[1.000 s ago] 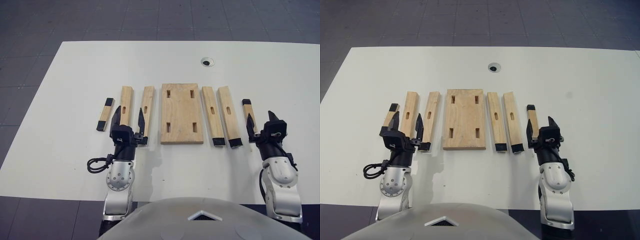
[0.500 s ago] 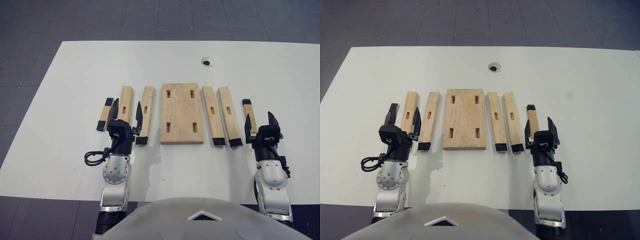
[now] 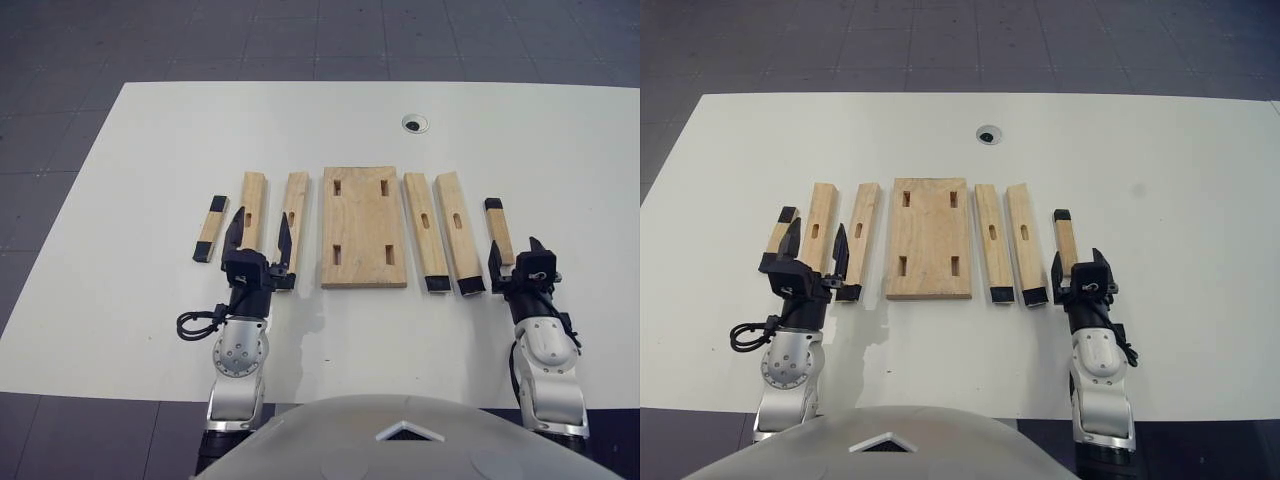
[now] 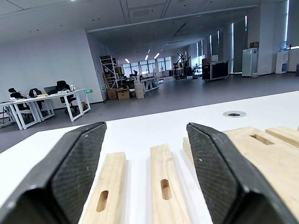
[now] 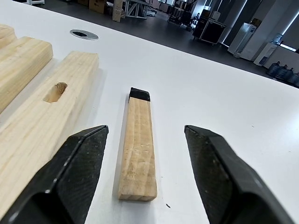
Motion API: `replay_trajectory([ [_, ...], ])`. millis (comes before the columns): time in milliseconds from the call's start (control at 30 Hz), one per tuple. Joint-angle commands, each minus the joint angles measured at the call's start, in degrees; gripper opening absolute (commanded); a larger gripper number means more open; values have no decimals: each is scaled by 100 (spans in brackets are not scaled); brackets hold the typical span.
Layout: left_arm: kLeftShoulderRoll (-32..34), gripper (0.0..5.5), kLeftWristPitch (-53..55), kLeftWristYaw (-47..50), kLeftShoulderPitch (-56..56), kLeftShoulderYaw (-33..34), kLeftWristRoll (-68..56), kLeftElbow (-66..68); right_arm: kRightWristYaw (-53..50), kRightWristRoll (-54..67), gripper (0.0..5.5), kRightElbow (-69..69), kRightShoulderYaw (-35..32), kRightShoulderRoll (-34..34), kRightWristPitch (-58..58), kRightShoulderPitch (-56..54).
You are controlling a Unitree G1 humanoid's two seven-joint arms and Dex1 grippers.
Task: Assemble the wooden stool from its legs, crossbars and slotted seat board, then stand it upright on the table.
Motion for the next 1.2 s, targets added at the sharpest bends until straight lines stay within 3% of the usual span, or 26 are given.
replay_trajectory([
  [33,-21,318,-14,71,55,-55,97,37,127,222,303,-88,-136,-67,484,-152],
  [500,-115,318,-67,185,229,-173,189,-25,899,633,303,-14,-183,-584,2522,-501],
  [867,-166,320,-51,160,268,-179,128,-53,953,1742,132,-16,-892,-423,3920,-730],
  [1033,-182,320,-36,139,286,-211,80,-124,877,1938,131,-58,-932,-372,3947,-802],
  [1200,-48,320,293,-105,108,-141,-278,-435,714,1768,131,-387,-1010,-268,2862,-888],
])
